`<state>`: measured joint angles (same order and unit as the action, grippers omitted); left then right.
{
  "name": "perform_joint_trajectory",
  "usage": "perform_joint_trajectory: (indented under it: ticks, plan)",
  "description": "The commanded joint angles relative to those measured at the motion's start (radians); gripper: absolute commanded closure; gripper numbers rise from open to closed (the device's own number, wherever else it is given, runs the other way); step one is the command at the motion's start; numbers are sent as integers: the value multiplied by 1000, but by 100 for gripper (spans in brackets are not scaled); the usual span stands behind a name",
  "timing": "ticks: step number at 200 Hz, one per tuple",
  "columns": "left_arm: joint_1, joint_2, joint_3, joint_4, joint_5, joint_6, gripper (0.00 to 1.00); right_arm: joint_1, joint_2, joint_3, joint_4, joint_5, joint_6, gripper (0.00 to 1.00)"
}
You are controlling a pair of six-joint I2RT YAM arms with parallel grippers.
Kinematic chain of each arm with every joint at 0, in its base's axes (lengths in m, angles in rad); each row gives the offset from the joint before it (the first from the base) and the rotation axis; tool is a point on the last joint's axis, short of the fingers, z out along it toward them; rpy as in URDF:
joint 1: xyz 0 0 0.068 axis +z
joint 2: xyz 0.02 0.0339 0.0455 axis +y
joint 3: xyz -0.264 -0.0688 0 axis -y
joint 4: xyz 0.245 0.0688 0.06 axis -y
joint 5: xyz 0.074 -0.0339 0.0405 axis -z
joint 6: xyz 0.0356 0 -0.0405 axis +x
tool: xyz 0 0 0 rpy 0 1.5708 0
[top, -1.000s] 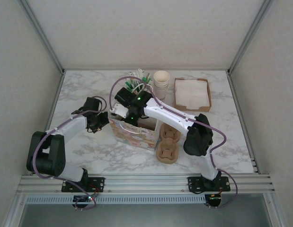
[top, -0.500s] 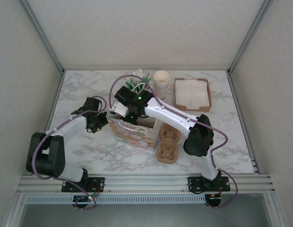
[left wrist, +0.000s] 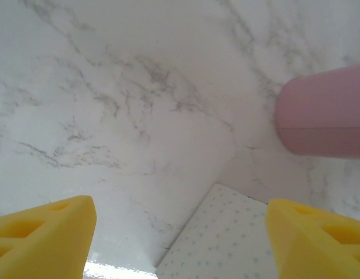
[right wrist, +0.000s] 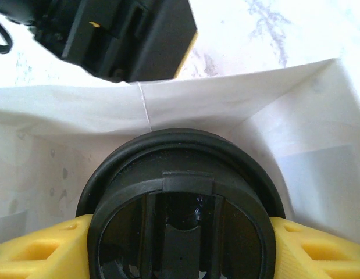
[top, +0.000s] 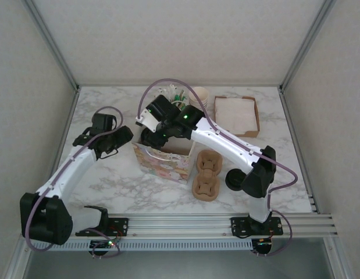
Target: Pack the takeout coffee
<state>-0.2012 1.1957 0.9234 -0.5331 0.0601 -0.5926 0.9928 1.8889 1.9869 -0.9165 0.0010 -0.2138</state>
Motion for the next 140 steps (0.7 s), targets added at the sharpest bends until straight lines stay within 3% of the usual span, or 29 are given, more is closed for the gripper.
perform_joint_trajectory:
  ticks: [1, 95, 123, 140]
  plan:
    - [-5, -81, 54, -59, -38, 72, 23, 9, -84, 86, 26, 29, 61, 46]
    - [-6, -225, 146, -23, 171, 327, 20, 6, -127, 134, 14, 109, 142, 46]
    - [-7, -266, 178, 4, 263, 487, 17, 7, -125, 180, -30, 118, 165, 45]
    - [-11, -289, 192, 9, 353, 655, 13, 6, -126, 206, -63, 116, 178, 45]
